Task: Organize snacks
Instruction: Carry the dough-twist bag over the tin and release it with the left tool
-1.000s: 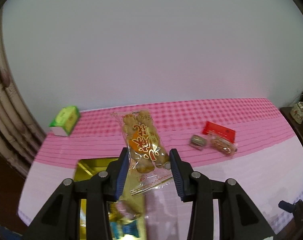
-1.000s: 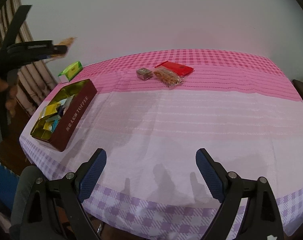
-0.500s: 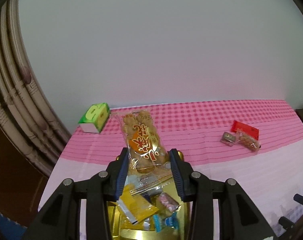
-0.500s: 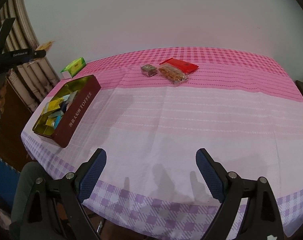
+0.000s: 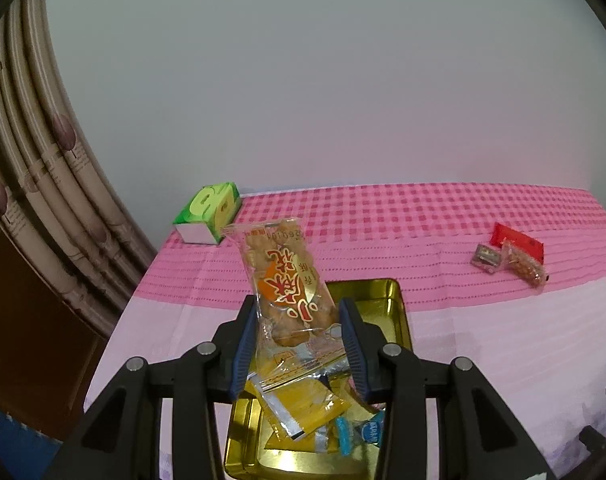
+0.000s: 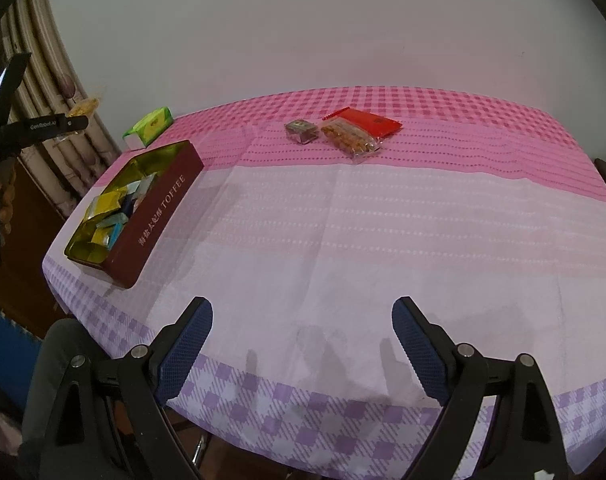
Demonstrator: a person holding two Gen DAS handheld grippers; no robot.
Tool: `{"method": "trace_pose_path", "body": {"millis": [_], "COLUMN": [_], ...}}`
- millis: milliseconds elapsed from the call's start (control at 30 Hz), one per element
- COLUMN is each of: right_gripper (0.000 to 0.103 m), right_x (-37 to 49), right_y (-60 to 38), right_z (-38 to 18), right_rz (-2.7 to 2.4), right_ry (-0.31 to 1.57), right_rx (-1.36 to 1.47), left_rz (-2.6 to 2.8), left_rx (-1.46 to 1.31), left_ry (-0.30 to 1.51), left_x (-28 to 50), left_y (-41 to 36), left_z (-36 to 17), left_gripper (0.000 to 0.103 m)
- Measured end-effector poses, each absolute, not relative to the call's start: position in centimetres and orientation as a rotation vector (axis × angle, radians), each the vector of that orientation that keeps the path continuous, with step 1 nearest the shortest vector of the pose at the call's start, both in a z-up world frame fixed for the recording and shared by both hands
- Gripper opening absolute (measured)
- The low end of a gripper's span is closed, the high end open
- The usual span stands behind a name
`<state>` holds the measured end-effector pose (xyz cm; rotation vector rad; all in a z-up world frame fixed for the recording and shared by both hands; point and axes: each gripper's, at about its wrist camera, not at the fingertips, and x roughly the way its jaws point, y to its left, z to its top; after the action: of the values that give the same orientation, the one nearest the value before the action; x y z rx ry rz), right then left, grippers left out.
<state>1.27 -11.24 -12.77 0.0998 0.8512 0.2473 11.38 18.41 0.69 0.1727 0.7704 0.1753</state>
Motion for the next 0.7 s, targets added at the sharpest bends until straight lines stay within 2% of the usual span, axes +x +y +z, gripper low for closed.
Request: {"method": "trace_pose_path", "body": {"millis": [700], "right_gripper": [0.090], "right_x": [1.6], "right_y": [-11.2], "right_z": [-13.6], "right_rz": [0.248], "right_ry": [0.883], "right_rx": [0.094], "left_rz": [0.195], "left_rx": [0.169], "left_ry": [0.862], "left_x": [12.2], "left_y": [19.7], "left_z": [-3.7], "left_gripper": [0.041]}}
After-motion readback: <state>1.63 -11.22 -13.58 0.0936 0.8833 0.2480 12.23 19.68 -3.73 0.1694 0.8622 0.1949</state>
